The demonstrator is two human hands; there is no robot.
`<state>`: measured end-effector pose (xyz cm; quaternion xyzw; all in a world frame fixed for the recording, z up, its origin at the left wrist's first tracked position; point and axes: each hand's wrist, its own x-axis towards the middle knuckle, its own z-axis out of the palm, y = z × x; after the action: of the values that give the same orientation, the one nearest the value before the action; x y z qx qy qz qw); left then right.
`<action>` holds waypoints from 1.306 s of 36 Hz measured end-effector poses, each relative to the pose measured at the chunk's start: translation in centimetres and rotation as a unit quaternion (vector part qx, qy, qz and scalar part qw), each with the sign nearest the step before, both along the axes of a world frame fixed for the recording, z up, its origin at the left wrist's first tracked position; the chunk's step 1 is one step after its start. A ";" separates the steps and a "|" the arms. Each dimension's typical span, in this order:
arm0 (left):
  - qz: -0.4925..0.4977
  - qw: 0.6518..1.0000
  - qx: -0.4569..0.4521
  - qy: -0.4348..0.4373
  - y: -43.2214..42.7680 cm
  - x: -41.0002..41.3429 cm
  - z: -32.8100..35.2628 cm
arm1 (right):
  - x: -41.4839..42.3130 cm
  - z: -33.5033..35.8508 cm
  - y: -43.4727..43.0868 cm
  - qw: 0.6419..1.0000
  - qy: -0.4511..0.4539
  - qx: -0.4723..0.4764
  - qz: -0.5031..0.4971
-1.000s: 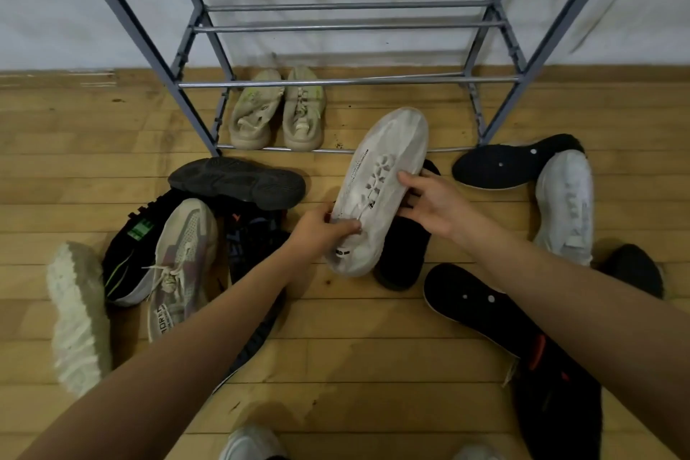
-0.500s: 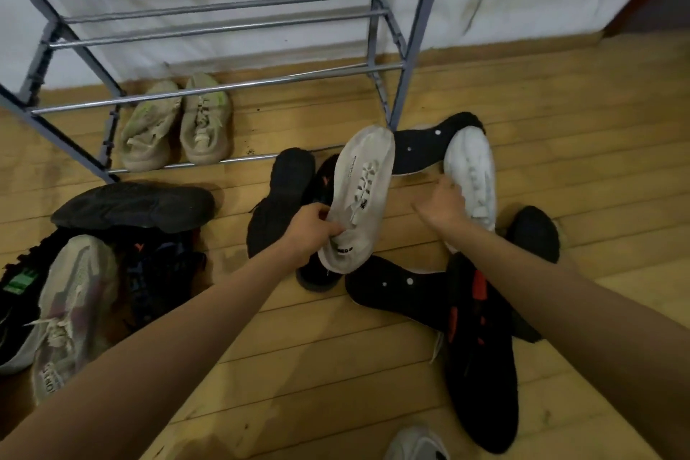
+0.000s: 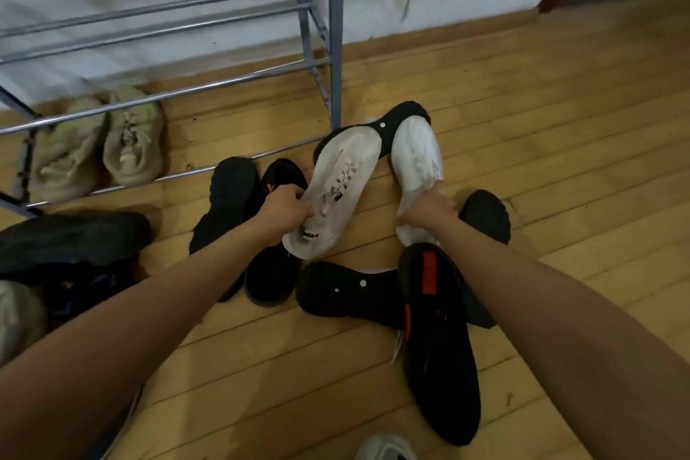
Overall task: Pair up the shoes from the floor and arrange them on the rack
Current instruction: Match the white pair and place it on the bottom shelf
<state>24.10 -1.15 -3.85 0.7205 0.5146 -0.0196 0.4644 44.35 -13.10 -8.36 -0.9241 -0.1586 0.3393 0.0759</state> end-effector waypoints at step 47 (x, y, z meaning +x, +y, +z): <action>0.265 0.935 -0.131 -0.194 4.3 -10.3 0.7 | -12.7 5.4 8.7 0.966 0.040 0.226 0.115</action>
<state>13.81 3.11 -3.12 0.4810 0.5792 0.1773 0.6339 31.63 -4.43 -2.96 -0.8440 -0.3329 0.3380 0.2502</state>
